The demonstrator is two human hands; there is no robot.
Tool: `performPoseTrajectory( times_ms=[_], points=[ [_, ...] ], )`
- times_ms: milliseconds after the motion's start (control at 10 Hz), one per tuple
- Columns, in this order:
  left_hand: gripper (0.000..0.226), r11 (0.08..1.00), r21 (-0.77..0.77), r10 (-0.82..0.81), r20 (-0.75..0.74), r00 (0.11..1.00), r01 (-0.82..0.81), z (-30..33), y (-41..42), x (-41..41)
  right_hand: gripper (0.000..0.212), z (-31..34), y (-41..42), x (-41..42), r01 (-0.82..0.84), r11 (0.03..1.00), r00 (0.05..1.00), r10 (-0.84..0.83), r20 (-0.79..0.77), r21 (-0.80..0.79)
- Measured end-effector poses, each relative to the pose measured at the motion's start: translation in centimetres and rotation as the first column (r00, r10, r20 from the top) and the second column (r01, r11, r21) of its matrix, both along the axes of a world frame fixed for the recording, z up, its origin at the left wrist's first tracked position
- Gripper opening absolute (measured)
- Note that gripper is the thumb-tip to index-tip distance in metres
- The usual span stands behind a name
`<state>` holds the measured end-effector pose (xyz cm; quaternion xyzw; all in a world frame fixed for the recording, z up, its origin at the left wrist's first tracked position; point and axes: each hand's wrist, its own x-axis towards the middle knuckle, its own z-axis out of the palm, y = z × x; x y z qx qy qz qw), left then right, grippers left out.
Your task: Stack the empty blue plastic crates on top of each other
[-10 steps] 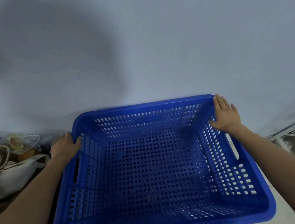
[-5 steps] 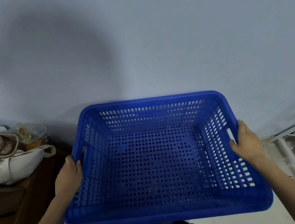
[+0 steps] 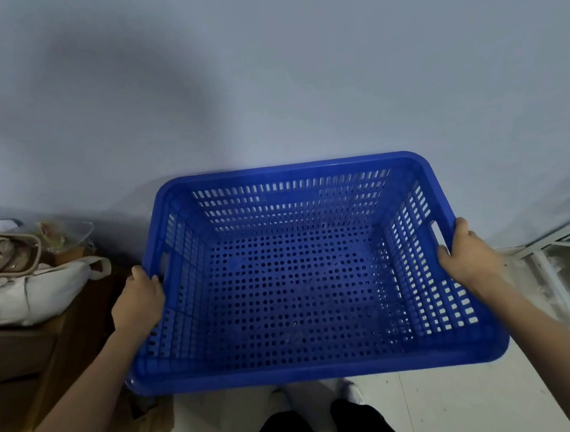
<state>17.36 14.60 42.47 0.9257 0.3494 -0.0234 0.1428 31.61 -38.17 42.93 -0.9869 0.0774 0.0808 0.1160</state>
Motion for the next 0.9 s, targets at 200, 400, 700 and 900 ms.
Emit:
performPoseTrajectory(
  times_ms=[200,400,700,900],
  points=[
    [0.075,0.986,0.165,-0.003,-0.111,0.994,0.022,-0.1,-3.6,-3.6,0.086,-1.3,2.5,-5.0,0.008,0.982,0.999,-0.001,0.037,-0.186],
    [0.067,0.976,0.202,-0.084,-0.022,0.996,0.087,-1.0,-4.4,-11.0,0.072,-2.2,-0.2,-12.3,0.045,0.993,0.977,-0.020,0.213,-0.113],
    [0.073,0.975,0.206,-0.071,-0.089,0.993,0.088,-1.3,-4.5,-9.9,0.071,-0.7,0.8,-12.4,0.103,0.994,0.970,-0.094,0.226,-0.031],
    [0.079,0.990,0.139,0.014,-0.096,0.995,-0.001,-0.6,-4.7,-10.2,0.069,0.7,1.2,-12.0,0.166,0.986,0.979,-0.167,0.115,0.023]
  ],
)
